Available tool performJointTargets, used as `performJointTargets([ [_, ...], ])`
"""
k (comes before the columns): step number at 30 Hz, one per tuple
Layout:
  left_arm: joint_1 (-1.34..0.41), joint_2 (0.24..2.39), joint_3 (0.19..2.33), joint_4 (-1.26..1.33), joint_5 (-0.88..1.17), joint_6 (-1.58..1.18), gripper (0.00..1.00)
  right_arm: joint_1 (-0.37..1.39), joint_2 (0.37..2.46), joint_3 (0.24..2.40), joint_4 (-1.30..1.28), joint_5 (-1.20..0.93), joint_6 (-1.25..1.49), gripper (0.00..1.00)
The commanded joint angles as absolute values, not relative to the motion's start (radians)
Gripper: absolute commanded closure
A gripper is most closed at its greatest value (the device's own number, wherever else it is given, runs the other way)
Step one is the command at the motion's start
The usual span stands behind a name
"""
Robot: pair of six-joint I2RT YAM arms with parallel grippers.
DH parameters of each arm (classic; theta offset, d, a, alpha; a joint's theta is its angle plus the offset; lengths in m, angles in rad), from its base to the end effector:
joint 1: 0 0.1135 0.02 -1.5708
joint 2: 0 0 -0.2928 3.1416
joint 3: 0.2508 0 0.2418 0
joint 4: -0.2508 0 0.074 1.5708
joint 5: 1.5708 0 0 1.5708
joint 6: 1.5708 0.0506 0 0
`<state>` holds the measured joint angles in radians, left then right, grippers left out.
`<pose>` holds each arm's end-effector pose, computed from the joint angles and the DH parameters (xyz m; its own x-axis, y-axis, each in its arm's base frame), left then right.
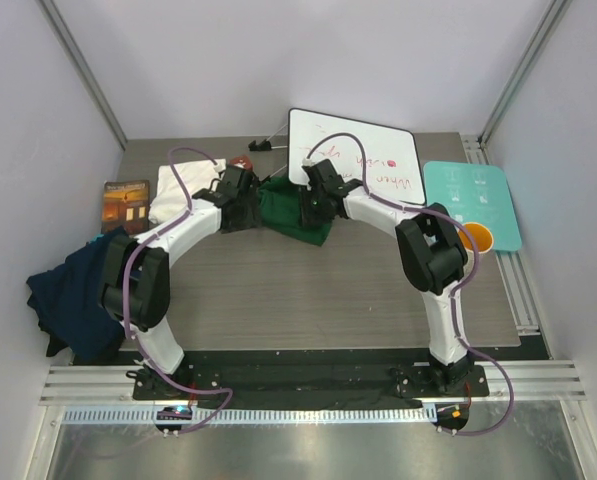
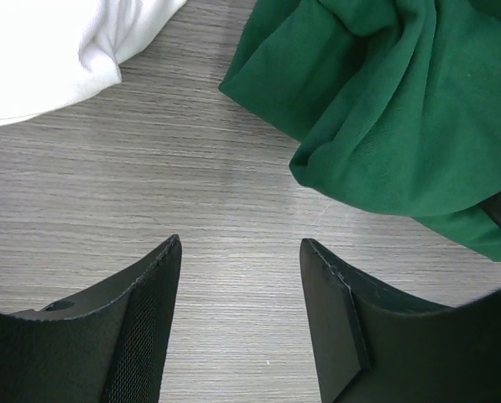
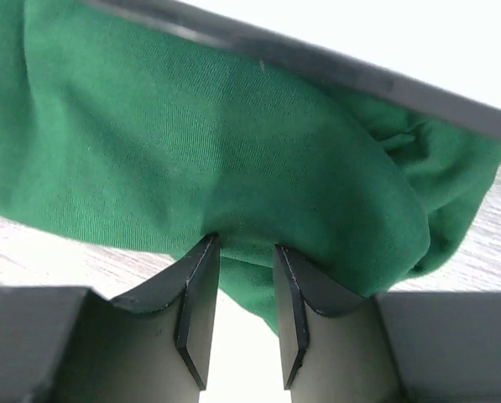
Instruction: Fold and stack the t-shirts
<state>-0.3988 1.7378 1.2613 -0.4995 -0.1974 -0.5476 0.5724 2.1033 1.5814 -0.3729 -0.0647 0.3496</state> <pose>0.3481 -0.1359 0.2457 -0.7972 -0.2181 -0.5630 -0.1587 0.9754 -0.1531 0.4013 0.2625 0.2039 -0.8129 -0.1171 -0.5706 -0.3152 0.9122 0.2617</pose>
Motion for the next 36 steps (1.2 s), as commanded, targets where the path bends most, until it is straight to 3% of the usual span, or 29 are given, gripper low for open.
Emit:
performJointTargets([
  [1,-0.402,1.706,1.246,-0.457,-0.189,-0.555,0.41,0.575,2.164,1.69,-0.425,-0.038,0.331,0.63],
  [6,-0.4,1.698,1.233,-0.457,-0.186,-0.555,0.41,0.575,2.236,1.713,-0.477,-0.064,0.322,0.7],
  [11,-0.402,1.683,1.223,-0.457,-0.183,-0.56,0.41,0.577,2.238,1.664,-0.54,-0.087,0.328,0.7],
  [25,-0.402,1.602,1.146,-0.448,-0.176,-0.578,0.42,0.724,1.884,1.22,-0.486,-0.11,0.42,0.7],
  [36,-0.402,1.513,1.071,-0.451,-0.181,-0.581,0.42,0.764,1.769,1.132,-0.494,-0.113,0.452,0.69],
])
